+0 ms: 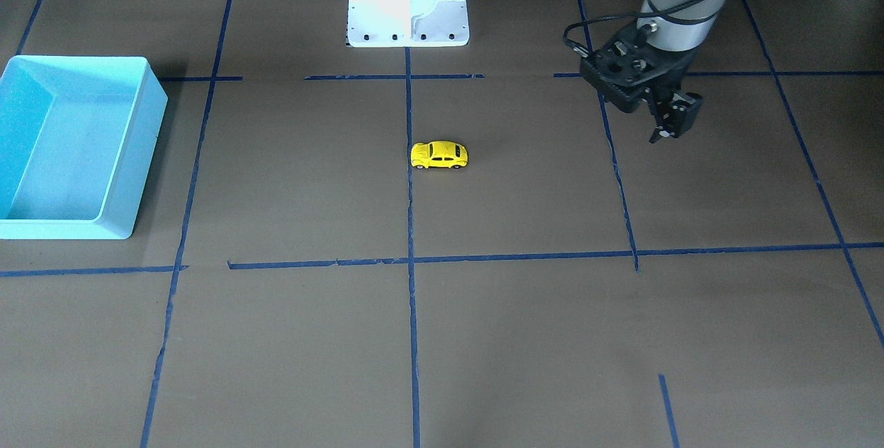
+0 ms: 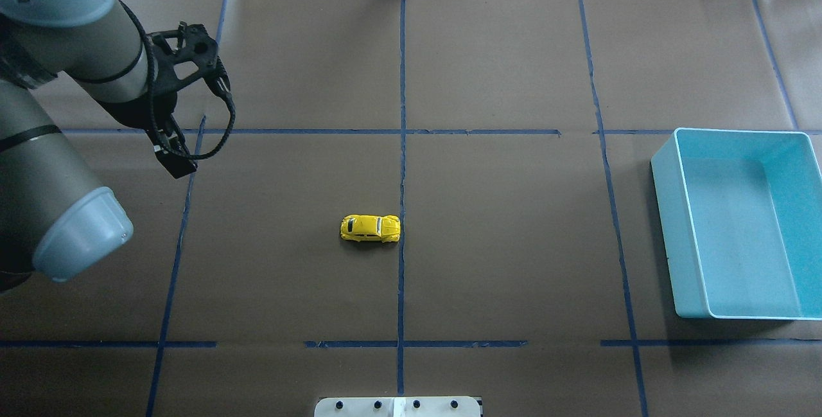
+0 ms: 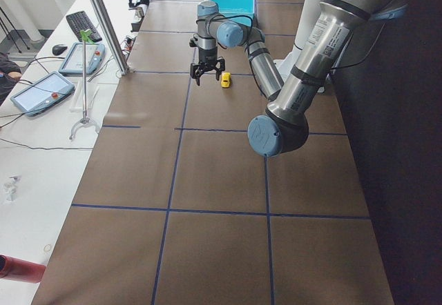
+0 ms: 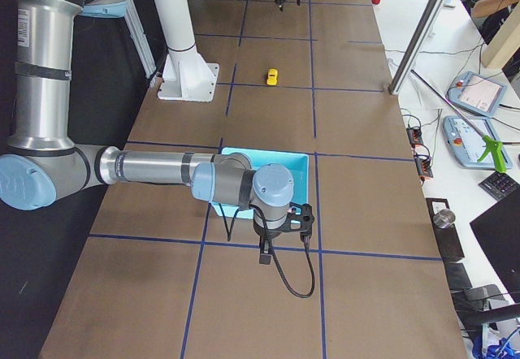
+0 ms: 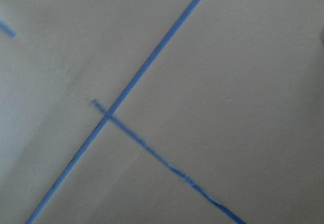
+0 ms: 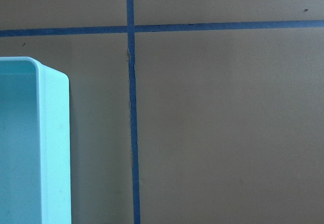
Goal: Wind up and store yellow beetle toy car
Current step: 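Move the left gripper over the yellow beetle toy car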
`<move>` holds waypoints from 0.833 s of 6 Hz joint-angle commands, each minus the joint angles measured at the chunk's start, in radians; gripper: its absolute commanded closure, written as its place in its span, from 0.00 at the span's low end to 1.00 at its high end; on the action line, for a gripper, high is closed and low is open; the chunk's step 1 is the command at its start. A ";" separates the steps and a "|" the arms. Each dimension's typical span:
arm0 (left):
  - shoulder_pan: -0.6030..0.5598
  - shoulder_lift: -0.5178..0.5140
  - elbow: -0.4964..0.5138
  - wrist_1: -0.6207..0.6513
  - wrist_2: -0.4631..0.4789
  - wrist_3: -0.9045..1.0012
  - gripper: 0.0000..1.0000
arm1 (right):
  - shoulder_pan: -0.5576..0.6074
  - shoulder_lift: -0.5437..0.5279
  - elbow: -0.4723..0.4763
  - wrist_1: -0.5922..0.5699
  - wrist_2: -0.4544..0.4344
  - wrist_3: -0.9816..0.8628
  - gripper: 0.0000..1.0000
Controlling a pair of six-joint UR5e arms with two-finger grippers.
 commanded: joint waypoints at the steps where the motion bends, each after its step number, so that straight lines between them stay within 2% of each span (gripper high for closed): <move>1: 0.078 -0.059 0.083 -0.091 0.036 0.095 0.00 | 0.000 -0.007 0.003 -0.002 0.000 0.000 0.00; 2: 0.086 -0.094 0.136 -0.092 0.037 0.199 0.00 | 0.000 -0.007 0.002 -0.002 -0.001 0.000 0.00; 3: 0.104 -0.122 0.195 -0.144 0.036 0.215 0.00 | 0.000 -0.007 0.000 -0.002 -0.001 0.000 0.00; 5: 0.120 -0.196 0.283 -0.189 0.027 0.157 0.00 | -0.013 -0.005 0.002 0.000 -0.001 -0.002 0.00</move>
